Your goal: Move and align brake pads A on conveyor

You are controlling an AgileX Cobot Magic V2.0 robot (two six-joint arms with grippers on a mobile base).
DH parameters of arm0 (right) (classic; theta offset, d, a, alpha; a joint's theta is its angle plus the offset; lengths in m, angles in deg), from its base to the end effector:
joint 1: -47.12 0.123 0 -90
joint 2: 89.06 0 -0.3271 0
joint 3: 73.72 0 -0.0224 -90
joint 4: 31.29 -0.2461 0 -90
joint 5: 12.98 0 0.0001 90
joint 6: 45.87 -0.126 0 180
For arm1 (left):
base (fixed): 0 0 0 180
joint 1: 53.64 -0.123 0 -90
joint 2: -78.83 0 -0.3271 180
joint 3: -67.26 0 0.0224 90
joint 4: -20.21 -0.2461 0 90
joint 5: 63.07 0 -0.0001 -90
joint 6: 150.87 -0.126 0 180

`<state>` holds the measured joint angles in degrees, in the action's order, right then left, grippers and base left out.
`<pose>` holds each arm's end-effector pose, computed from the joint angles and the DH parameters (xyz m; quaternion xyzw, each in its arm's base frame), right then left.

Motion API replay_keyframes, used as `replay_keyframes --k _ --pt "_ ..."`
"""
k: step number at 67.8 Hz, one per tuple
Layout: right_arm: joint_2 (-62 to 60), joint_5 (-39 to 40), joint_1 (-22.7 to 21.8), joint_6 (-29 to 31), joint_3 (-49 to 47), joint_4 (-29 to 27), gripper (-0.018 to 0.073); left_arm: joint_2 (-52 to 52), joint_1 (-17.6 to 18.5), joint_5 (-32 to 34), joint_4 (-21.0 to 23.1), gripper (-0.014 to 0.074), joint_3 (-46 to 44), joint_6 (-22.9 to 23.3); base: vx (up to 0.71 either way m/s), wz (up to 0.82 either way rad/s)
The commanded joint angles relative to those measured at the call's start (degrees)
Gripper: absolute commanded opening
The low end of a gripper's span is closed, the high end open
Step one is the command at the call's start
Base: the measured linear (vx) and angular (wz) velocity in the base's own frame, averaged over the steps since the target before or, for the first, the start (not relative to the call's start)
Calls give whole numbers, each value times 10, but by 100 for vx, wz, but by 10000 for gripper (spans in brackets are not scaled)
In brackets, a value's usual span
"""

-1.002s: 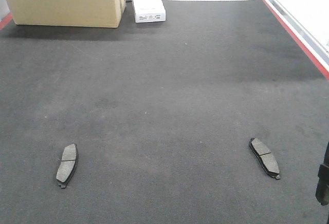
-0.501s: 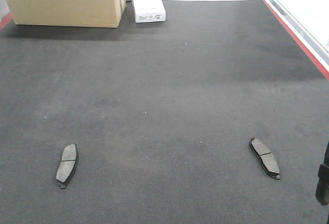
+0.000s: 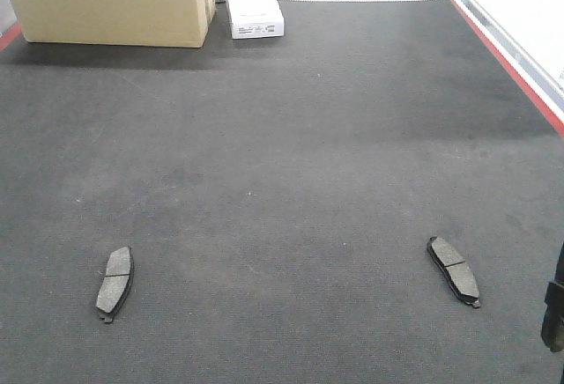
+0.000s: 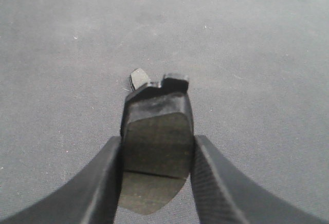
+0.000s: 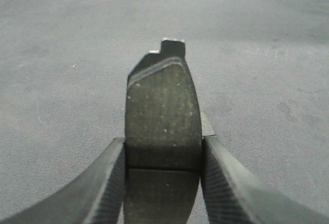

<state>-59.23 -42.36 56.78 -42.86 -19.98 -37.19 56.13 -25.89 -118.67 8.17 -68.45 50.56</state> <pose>0.0721 0.0187 0.2866 -0.0686 0.8300 0.0777 0.5480 0.0289 0.0093 0.3002 0.0585 0.8704 -0.1039 0.4778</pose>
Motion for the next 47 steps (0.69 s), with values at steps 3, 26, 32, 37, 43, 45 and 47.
replay_keyframes --k 3,26,32,37,43,45,47 --pt "3 53 -4 4 -18 2 -7 -16 2 44 4 -6 -18 6 0 0" --pt "3 53 -4 4 -18 2 -7 -278 2 76 42 4 -96 4 0 0" --pt "3 53 -4 4 -18 2 -7 -358 2 108 64 8 -134 4 0 0" --pt "3 53 -4 4 -18 2 -7 -423 2 130 83 13 -165 4 0 0" --pt "3 53 -4 4 -18 2 -7 -490 2 142 99 18 -195 -1 0 0" --pt "3 53 -4 4 -18 2 -7 -511 2 142 102 21 -204 -1 0 0" --pt "3 53 -4 4 -18 2 -7 -537 2 142 106 23 -215 -5 0 0"
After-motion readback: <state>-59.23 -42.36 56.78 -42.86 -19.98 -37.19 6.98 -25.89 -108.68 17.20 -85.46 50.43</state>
